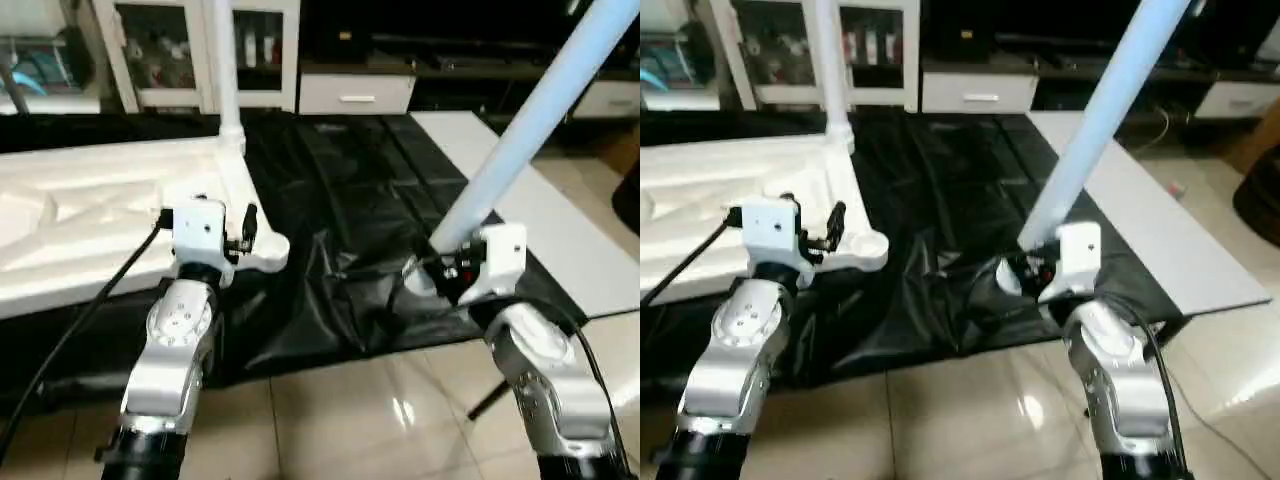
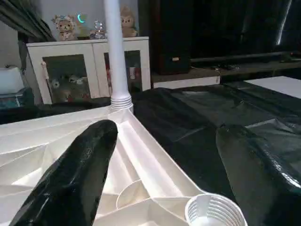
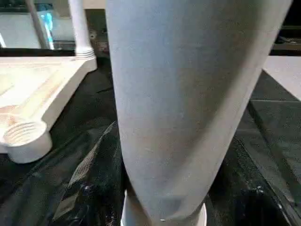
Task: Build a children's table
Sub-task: Insert table leg to table base
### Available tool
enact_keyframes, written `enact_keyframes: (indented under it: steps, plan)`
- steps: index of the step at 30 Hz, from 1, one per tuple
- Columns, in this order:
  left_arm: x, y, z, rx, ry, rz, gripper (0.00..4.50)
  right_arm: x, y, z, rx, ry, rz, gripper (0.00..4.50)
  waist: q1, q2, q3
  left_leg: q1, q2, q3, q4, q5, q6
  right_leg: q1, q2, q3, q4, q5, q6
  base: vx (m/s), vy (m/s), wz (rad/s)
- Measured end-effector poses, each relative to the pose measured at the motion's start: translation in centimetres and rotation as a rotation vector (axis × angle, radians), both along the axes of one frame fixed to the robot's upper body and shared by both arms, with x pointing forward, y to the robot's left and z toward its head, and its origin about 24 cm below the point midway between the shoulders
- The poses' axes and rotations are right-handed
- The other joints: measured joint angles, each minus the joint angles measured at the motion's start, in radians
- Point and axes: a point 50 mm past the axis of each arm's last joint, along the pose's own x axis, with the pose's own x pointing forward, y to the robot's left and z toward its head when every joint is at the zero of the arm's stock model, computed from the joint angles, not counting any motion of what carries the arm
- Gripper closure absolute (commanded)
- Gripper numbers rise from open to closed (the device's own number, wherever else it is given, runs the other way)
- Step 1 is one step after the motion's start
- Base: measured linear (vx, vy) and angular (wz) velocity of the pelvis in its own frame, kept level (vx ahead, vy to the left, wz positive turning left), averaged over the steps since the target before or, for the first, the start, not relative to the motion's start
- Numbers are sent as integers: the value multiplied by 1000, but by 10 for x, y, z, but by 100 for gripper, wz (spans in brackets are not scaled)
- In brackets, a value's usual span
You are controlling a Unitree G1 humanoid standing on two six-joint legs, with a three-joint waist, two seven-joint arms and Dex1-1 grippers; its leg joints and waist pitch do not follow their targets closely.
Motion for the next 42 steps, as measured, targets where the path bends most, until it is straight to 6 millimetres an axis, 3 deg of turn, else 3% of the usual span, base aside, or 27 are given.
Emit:
enact_keyframes:
  steps: [2,3,5,6,7,9,10,11,12,13,14,15,16,17,19,21,22,23,24,26,27,28,31,35,37,40,42]
  plan:
    - [1,-4,3,-4,-12,-19,66,0,-5,-1,-9,6,-20,264,0,-10,1,-10,-1,1,8,-11,20,5,-7,-9,-4,-2,3,53,4,38]
    - [0,-6,4,-4,-14,-28,66,0,-8,-2,-18,8,-34,264,8,-11,2,-19,10,16,32,-35,59,15,-24,-36,-4,-2,4,67,6,56]
    - [0,-4,3,-3,-11,-24,66,0,-10,-3,-24,13,-41,264,24,-6,0,-26,24,22,55,-36,64,47,-29,-67,-12,-4,22,124,35,57]
    - [-1,-3,2,-2,-9,-19,66,0,-9,-4,-21,17,-38,264,27,-2,-1,-24,23,14,52,-27,50,62,-26,-75,-22,-9,32,149,46,57]
    - [0,0,3,-1,-10,-7,66,1,-6,-3,-19,15,-27,264,22,-4,0,-13,12,0,46,-15,41,67,-15,-65,-23,-20,26,222,48,66]
    - [-1,11,1,10,-3,32,66,5,8,0,-5,3,24,264,15,-15,-4,-2,-43,-45,40,-27,64,24,18,23,94,-72,-23,274,50,63]
    - [-1,13,1,13,-2,38,66,5,12,2,-5,-4,41,264,15,-12,-4,6,-64,-67,37,-33,73,-9,43,52,158,-81,-21,247,38,59]
    - [0,12,2,13,-5,34,66,5,12,3,-5,-9,48,264,17,-14,-5,14,-83,-79,34,-40,85,-46,60,75,189,-87,-11,211,6,59]
    - [0,11,2,14,-5,26,66,5,12,3,-6,-10,49,264,17,-22,-9,22,-106,-86,29,-43,90,-85,71,100,196,-86,-2,211,6,59]
    - [0,8,2,16,-4,12,66,5,11,2,-10,-9,45,264,13,-41,-15,34,-144,-90,22,-48,87,-131,73,144,170,-74,8,205,-25,62]
    - [0,6,3,14,-10,2,66,5,10,3,-11,-13,39,264,14,-70,-18,37,-181,-89,23,-55,83,-135,63,190,104,-29,6,173,-59,81]
    - [0,-2,0,-3,1,-17,66,2,1,-1,-12,2,5,264,19,-80,-13,39,-182,-70,52,-81,116,-116,52,198,113,3,6,173,-59,81]
    - [-1,-9,-2,-9,7,-45,66,1,-6,-5,-8,18,-30,264,40,-66,-17,44,-159,-42,78,-99,144,-95,58,199,99,-6,-13,190,-39,77]
    - [-1,-11,-2,-8,10,-56,66,2,-8,-6,3,23,-55,264,61,-67,-14,36,-143,-20,125,-100,139,-64,60,200,80,-10,-17,228,-8,31]
    - [0,-11,0,-7,5,-71,66,3,-12,-3,2,13,-79,264,86,-55,-11,19,-108,-16,140,-85,113,-16,70,199,38,-11,-19,218,9,20]
    - [0,-13,2,-35,-5,-101,66,6,-15,5,-1,-19,-102,264,106,5,-16,1,-26,-19,37,-24,34,18,99,167,15,-22,-13,189,76,7]
    - [-1,-13,1,-50,-1,-112,66,6,-14,4,7,-18,-108,264,99,20,-16,5,-21,-14,51,-30,28,5,97,157,48,-37,-17,174,141,7]
    - [-2,-7,-4,-68,15,-106,66,7,-3,4,17,-22,-76,264,82,10,-23,11,-41,-18,52,-38,41,-38,72,135,136,-51,-42,190,158,12]
    - [-2,-6,-6,-78,25,-111,66,5,-2,3,18,-20,-70,264,80,12,-24,13,-47,-18,54,-43,49,-72,71,138,175,-45,-27,190,158,12]
    - [-3,-13,-5,-130,23,-188,66,1,-5,2,15,-18,-77,264,82,1,-28,9,-70,-13,53,-48,56,-129,61,141,150,-5,30,106,98,6]
    - [-5,-18,-5,-143,20,-252,66,-2,-8,2,22,-18,-81,264,78,-21,-32,10,-98,-3,51,-48,57,-156,38,152,91,59,35,42,80,7]
    - [-7,-20,-6,-139,21,-302,66,-3,-10,2,30,-20,-87,264,72,-45,-32,9,-118,13,54,-52,60,-165,23,175,71,81,22,-73,15,12]
    - [-12,-35,-12,-145,49,-392,66,-9,-30,-2,7,4,-139,264,73,-37,-26,0,-111,21,48,-53,62,-156,26,186,59,84,18,-41,1,14]
    - [-8,-23,-17,-141,55,-284,66,-10,-22,4,-1,-14,-80,264,41,-22,-16,8,-72,41,48,-46,61,-132,39,163,22,104,-25,-30,-4,3]
    - [-8,-20,-18,-159,53,-245,66,-12,-19,4,-4,-12,-69,264,31,-23,-14,14,-57,52,48,-44,51,-122,39,156,16,101,-21,-75,-26,8]
    - [-7,-17,-19,-171,54,-214,66,-14,-15,1,2,3,-58,264,12,-7,-3,24,-24,56,46,-37,39,-101,46,126,-3,93,-19,-81,-57,22]
    - [-6,-13,-17,-165,46,-195,66,-15,-11,-1,8,14,-47,264,-2,-9,-3,24,0,59,39,-22,26,-101,41,112,63,55,-47,-49,-96,16]
